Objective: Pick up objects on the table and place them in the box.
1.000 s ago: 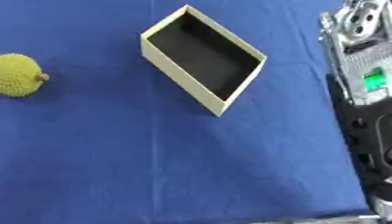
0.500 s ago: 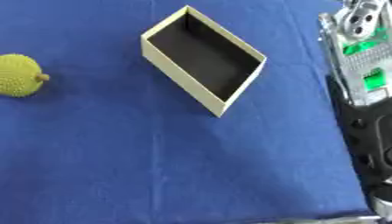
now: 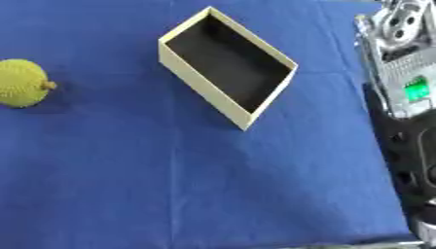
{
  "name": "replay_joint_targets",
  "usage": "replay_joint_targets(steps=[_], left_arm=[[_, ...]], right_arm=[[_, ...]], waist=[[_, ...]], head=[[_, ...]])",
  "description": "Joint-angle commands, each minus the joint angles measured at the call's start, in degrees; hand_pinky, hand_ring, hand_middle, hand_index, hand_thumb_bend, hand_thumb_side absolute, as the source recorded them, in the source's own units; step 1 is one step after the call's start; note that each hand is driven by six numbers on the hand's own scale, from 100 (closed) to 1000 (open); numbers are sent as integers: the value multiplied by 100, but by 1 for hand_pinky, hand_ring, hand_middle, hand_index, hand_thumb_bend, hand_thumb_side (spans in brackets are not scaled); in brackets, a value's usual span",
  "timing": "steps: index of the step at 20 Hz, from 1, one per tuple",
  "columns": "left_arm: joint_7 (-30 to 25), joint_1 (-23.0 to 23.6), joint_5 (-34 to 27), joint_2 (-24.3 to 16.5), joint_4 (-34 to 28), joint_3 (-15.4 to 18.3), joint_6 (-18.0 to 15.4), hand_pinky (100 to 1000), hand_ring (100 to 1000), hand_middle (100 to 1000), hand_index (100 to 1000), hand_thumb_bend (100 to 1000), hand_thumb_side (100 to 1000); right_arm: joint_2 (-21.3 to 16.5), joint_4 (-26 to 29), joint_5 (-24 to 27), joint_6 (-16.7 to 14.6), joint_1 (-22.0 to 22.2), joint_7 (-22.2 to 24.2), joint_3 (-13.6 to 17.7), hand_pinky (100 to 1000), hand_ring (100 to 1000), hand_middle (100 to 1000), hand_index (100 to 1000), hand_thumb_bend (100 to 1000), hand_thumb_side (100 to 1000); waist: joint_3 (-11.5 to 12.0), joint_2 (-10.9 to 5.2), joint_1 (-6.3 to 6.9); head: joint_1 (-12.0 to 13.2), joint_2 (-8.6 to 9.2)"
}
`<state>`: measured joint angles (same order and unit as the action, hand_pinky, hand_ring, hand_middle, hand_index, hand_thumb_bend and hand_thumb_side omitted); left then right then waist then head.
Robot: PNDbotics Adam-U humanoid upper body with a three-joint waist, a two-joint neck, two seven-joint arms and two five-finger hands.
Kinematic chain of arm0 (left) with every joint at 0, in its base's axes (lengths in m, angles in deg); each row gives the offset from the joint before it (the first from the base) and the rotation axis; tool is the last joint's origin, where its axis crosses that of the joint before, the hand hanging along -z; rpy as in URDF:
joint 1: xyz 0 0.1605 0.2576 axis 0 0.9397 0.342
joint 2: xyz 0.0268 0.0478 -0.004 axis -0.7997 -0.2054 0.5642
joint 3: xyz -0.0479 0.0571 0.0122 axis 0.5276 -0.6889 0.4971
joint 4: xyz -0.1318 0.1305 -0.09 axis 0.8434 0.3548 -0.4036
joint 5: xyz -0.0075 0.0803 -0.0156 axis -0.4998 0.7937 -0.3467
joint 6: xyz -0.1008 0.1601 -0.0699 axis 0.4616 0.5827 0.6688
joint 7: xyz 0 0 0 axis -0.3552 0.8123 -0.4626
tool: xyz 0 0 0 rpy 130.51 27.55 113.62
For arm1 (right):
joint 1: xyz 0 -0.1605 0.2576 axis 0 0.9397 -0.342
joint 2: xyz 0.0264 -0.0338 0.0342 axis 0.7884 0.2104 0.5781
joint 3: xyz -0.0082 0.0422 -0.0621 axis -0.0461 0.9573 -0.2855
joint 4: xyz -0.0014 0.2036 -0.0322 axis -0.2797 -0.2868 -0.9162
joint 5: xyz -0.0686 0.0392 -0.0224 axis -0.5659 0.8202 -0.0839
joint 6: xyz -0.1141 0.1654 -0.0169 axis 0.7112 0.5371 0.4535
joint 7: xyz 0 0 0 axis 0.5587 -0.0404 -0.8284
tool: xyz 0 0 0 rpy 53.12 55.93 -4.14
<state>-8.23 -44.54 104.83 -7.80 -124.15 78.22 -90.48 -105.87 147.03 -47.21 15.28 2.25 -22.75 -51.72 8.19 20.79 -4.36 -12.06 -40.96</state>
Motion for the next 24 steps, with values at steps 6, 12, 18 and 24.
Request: replay_joint_targets(steps=[6,12,18,24], left_arm=[[-677,-945,-647,-350,398,-6,369,919,928,885,874,786,100],[-1207,-1792,-914,-192,1200,-277,507,916,923,873,862,751,100],[-1587,-2332,-1056,8,1859,-503,415,921,924,872,861,752,100],[-1900,-2929,-1052,305,2472,-851,214,919,924,874,859,752,100]], right_arm=[[-160,92,21,20,-77,69,-16,806,770,775,838,334,809],[-165,92,31,29,-73,76,-15,806,769,775,838,336,809],[-159,92,40,38,-81,93,-29,806,769,774,837,338,809],[-147,92,49,41,-105,126,-55,806,769,774,837,339,809]], waist=[[-64,-131,65],[-72,-107,81],[-79,-94,93],[-117,-99,109]], head=[[85,-9],[87,-10],[98,-15],[125,-25]])
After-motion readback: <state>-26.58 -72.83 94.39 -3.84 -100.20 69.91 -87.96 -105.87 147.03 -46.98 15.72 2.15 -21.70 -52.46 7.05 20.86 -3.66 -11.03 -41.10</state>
